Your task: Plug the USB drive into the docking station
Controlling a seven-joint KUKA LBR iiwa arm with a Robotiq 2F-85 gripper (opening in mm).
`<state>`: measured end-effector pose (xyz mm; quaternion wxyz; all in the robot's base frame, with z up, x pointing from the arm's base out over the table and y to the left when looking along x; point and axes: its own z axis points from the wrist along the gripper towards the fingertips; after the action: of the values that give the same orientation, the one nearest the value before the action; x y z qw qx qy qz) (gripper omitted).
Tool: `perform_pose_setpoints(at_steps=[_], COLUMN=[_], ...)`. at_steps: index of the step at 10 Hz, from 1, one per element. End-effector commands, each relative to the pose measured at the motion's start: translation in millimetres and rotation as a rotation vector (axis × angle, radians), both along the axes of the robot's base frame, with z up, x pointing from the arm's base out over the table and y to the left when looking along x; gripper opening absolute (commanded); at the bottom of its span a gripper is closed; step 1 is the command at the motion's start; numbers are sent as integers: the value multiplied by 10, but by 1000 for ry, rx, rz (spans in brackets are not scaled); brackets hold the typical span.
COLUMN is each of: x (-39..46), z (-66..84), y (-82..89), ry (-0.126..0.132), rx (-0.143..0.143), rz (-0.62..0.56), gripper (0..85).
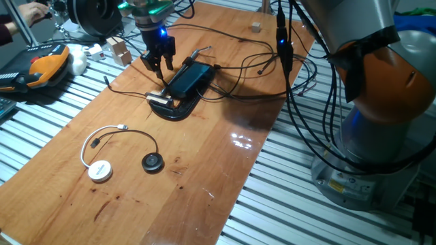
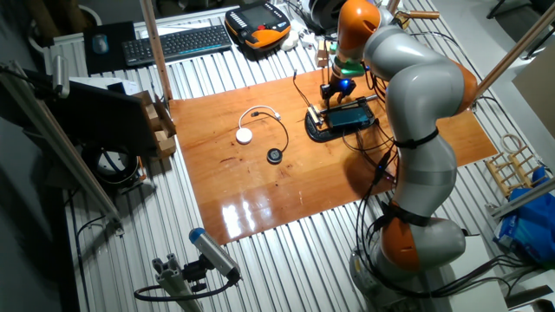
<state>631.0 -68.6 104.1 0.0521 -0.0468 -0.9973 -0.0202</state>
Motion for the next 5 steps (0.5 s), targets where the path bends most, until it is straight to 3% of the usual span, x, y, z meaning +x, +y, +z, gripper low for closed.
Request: perform_pose_setpoints(at_steps=[1,5], x=[1,1], z=[6,-2], y=[2,17], ry=[0,0], rx=[-1,-15], rz=[0,3], gripper=[510,510])
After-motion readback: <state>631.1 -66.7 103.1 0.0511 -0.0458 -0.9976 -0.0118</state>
